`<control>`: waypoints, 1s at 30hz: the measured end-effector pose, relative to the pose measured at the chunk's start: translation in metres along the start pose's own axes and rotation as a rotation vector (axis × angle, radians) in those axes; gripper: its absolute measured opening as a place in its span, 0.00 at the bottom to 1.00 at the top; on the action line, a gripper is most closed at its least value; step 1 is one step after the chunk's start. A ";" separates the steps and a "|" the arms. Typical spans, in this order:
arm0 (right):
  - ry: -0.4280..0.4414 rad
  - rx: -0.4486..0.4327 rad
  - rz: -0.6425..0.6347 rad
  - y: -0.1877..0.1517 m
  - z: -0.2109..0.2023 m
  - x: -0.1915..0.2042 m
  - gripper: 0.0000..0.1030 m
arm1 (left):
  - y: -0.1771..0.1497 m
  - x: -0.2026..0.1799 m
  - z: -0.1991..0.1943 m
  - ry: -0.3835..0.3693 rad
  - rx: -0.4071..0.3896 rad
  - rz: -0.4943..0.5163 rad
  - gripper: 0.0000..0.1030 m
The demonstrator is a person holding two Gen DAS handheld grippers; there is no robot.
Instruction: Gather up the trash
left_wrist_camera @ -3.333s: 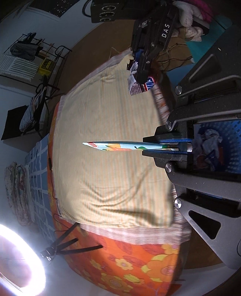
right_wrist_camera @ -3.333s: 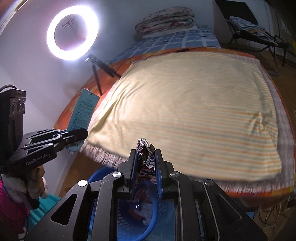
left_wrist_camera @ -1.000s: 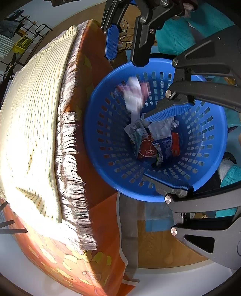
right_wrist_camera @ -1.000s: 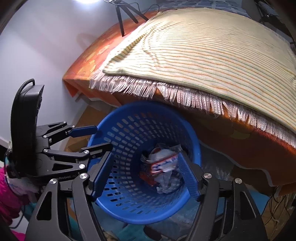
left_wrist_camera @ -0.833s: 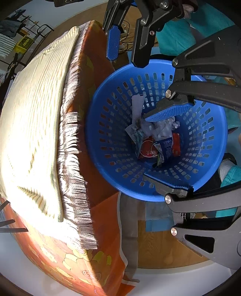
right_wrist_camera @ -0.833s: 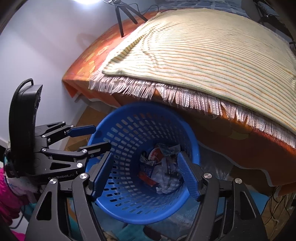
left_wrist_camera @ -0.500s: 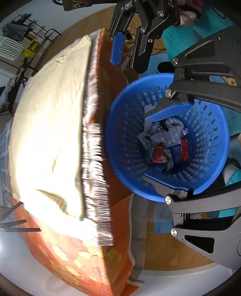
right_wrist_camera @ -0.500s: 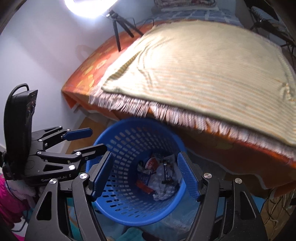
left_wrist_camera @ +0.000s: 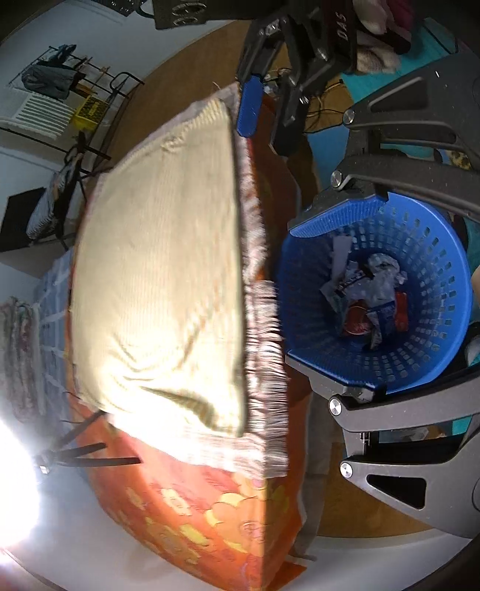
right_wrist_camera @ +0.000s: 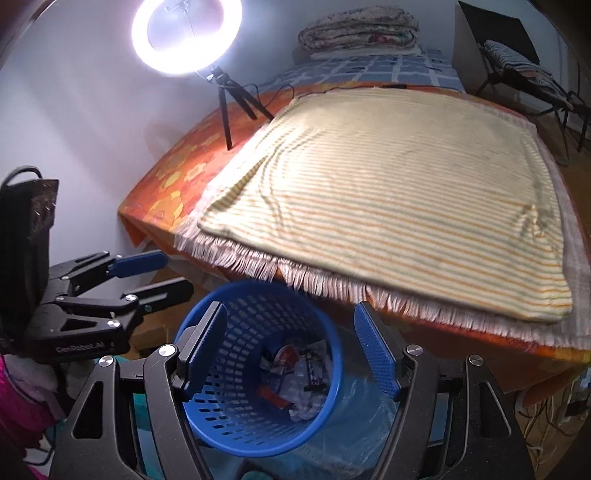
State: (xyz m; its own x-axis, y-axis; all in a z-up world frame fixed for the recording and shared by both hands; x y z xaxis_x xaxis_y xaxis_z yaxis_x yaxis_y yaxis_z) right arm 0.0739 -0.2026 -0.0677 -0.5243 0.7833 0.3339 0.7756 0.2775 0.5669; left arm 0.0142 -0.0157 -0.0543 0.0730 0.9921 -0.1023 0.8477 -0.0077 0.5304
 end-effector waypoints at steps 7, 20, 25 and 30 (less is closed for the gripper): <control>-0.011 -0.094 -0.007 0.026 -0.023 -0.004 0.69 | 0.041 -0.017 -0.030 -0.003 -0.114 0.035 0.73; -0.087 -0.207 0.007 0.080 -0.044 -0.035 0.74 | 0.111 -0.033 -0.067 -0.008 -0.303 0.052 0.81; -0.079 -0.212 0.032 0.087 -0.038 -0.044 0.74 | 0.122 -0.032 -0.065 -0.010 -0.336 0.040 0.86; -0.075 -0.192 0.055 0.090 -0.028 -0.052 0.74 | 0.128 -0.025 -0.047 -0.018 -0.304 0.013 0.87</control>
State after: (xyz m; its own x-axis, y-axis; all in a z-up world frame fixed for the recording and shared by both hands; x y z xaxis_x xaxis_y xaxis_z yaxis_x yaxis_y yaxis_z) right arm 0.1615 -0.2341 -0.0132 -0.4497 0.8357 0.3151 0.7176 0.1281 0.6846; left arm 0.0967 -0.0360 0.0555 0.0941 0.9897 -0.1076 0.6505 0.0206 0.7592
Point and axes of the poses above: each gripper's, at about its wrist camera, not at the fingertips, and z roughly the way its jaws point, x to its left, y to its top, the point moved 4 cm from there along z, roughly the way its jaws point, and after that the axes turned 1 degree about y, right-handed, at the moved point
